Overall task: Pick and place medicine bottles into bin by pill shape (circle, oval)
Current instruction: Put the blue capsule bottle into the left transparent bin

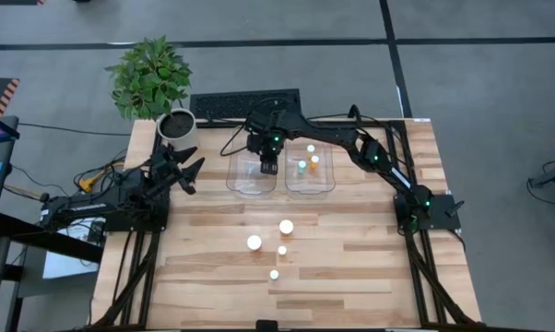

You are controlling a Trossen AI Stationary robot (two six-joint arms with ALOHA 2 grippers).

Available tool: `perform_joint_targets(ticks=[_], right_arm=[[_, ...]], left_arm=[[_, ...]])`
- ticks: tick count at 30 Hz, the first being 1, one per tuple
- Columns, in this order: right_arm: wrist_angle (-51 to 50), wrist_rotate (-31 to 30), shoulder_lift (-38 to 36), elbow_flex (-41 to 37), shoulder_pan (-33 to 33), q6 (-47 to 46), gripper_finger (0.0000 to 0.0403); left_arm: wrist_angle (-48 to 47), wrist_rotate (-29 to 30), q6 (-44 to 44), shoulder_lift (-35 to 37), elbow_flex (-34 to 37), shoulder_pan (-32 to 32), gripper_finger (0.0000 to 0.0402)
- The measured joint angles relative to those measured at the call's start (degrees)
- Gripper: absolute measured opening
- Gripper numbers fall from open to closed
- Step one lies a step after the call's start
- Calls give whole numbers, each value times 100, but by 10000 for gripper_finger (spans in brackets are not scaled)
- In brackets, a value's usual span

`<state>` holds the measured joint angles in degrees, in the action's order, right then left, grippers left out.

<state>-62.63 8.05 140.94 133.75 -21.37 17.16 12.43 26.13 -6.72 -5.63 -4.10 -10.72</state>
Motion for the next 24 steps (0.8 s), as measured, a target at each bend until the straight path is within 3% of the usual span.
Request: perform_joint_targets(ticks=[24], right_arm=[[531,-17,2,0,455,-189,124]], left_arm=[[-15,-4,0,0,0,0,240]])
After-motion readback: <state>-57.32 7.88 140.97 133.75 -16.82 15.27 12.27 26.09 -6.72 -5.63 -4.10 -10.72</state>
